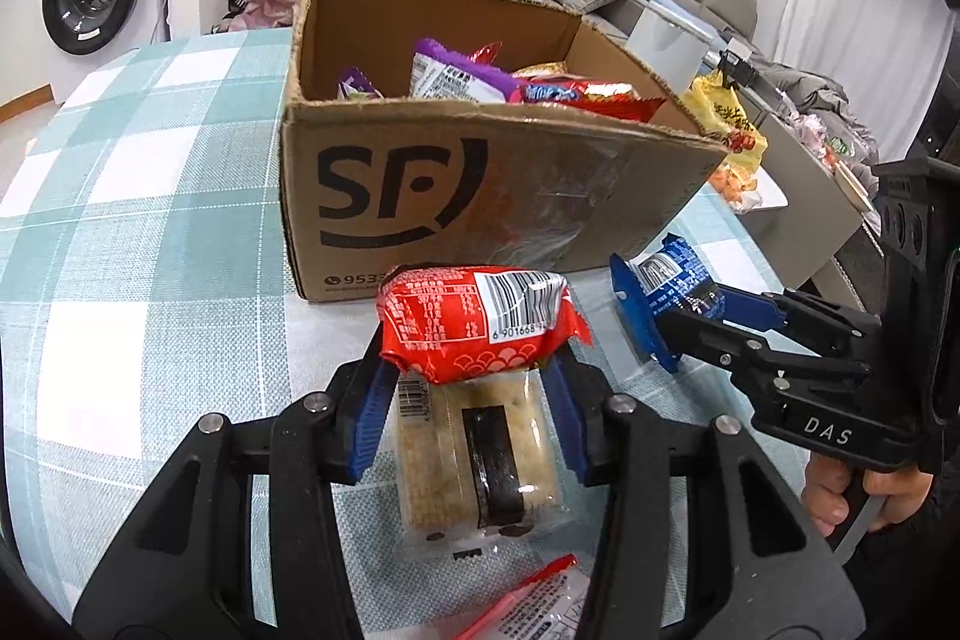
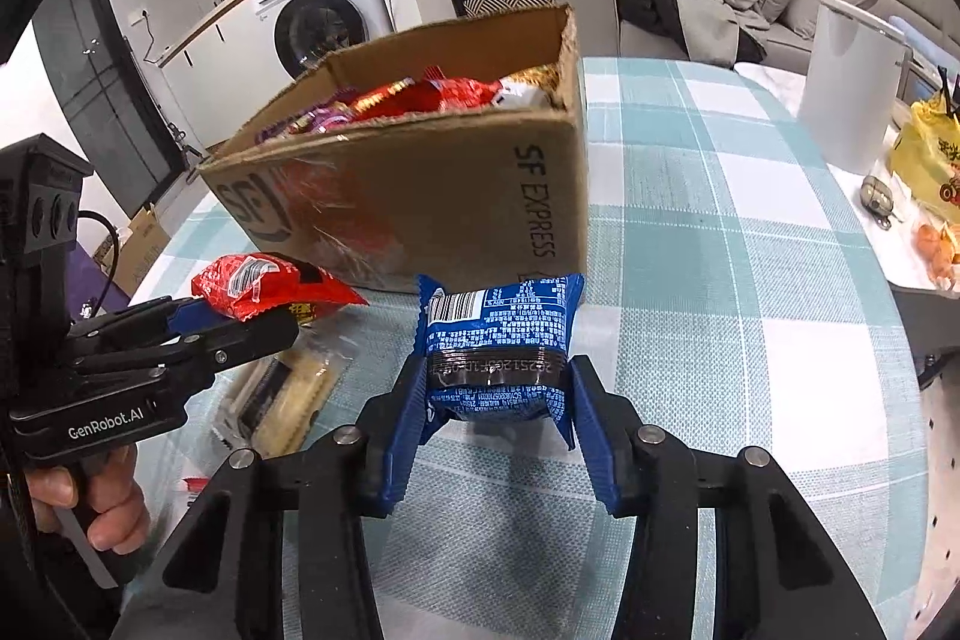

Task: Organize snacks
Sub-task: 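Lift both held packs and carry them over the box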

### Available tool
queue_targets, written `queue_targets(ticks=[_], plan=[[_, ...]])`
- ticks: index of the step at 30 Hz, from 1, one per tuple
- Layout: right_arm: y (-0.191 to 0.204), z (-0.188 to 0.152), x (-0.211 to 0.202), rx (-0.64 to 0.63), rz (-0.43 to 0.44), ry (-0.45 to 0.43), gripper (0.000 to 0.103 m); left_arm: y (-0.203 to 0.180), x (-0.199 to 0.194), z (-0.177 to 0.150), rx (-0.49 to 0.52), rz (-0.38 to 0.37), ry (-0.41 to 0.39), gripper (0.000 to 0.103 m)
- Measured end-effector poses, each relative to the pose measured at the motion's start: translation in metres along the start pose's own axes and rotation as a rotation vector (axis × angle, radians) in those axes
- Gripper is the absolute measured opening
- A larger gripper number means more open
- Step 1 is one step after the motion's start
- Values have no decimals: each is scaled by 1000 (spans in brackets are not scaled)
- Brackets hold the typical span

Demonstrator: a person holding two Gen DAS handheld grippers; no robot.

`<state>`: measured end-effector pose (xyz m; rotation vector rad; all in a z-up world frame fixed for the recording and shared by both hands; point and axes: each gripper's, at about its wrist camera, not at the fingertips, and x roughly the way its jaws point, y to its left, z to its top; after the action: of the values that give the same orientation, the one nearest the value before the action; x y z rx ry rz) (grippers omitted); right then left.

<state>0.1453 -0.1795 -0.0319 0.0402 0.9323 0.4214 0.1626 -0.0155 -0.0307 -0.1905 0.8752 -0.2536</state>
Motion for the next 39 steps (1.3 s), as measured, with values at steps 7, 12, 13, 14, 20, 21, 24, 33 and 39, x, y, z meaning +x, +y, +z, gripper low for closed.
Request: queue_targets(ticks=[7,12,13,14,20,21,24,33,39], plan=[[8,5,-13,-10,1,-34,48,5,-31,-3,2,1,-41,44],[13,6,-26,-16,1,-67,48,6,-55,-2,6,4,-77,44],[13,7,-28,-17,1,-72,48,6,-60,-2,7,4,-86,44],[15,7,-30,-18,0,-76,48,6,-65,-1,7,4,-93,44],[23,10,-46,-23,6,-115,48,3,-91,7,15,0,-136,44],[24,10,-48,-23,7,-120,48,0,-93,10,15,1,-141,44],[24,15,-53,-24,9,-141,48,1,-104,15,16,0,-156,44],[30,30,-68,-27,19,-191,48,-1,-126,34,23,10,-209,44],[36,41,-76,-43,28,-222,48,-7,-132,51,34,21,-233,44]])
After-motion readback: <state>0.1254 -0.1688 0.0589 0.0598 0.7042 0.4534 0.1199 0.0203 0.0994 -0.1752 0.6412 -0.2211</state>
